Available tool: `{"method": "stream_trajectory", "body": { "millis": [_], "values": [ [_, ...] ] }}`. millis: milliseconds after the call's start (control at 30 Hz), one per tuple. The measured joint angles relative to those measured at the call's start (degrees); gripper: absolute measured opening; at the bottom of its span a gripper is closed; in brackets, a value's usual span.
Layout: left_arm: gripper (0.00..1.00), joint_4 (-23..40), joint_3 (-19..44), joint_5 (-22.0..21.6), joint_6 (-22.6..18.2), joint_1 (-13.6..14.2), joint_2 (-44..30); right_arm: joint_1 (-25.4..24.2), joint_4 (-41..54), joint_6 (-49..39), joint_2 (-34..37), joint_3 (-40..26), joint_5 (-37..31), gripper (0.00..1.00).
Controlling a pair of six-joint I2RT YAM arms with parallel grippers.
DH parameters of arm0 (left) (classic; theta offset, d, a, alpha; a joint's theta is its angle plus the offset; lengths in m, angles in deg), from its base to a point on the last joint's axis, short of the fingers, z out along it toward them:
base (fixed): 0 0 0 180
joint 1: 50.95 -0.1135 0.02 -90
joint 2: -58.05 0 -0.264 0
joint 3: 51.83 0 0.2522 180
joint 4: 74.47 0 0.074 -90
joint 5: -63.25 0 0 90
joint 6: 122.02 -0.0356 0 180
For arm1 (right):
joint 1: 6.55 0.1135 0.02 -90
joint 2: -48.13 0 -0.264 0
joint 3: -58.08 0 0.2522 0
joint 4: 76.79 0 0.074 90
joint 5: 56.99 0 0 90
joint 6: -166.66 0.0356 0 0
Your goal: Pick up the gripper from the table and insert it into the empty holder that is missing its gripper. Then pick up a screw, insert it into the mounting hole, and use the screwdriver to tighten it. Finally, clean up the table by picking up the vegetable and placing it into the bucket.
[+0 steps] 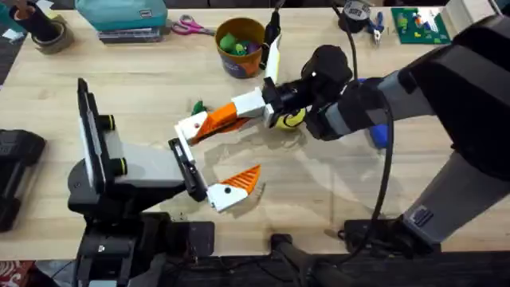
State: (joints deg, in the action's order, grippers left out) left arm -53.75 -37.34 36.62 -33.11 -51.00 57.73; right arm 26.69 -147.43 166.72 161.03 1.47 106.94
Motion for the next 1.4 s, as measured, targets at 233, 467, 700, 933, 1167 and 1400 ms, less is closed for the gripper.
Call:
{"method": "stream_trajectory", "body": {
  "millis": [233, 467, 700, 933, 1167, 1400],
  "values": [
    [0.986, 0.00, 0.00, -0.02, 0.00, 0.00, 0.00, 0.02, 0.00, 0.00, 0.00, -0.02, 0.02, 0.008],
    [0.985, 0.00, 0.00, 0.42, -0.18, 0.02, 0.00, 0.04, 0.41, 0.15, 0.02, -0.04, -0.41, 0.201],
    [0.985, 0.15, 0.02, 1.62, -0.68, 0.20, 0.00, 0.37, 0.85, 0.33, 1.86, -0.07, -1.44, 0.863],
    [0.985, 0.17, 0.02, 1.79, -0.69, 0.20, 0.00, 0.39, 0.83, 0.35, 1.86, -0.07, -1.80, 0.991],
    [0.985, 0.17, 0.02, 1.81, -0.68, 0.20, 0.00, 0.15, 0.90, 0.35, 1.83, -0.07, -1.88, 0.993],
    [0.986, 0.17, 0.02, 1.82, -0.68, 0.20, 0.02, -2.09, 3.42, 0.33, -1.50, -0.07, -0.28, 0.994]
  ]
}}
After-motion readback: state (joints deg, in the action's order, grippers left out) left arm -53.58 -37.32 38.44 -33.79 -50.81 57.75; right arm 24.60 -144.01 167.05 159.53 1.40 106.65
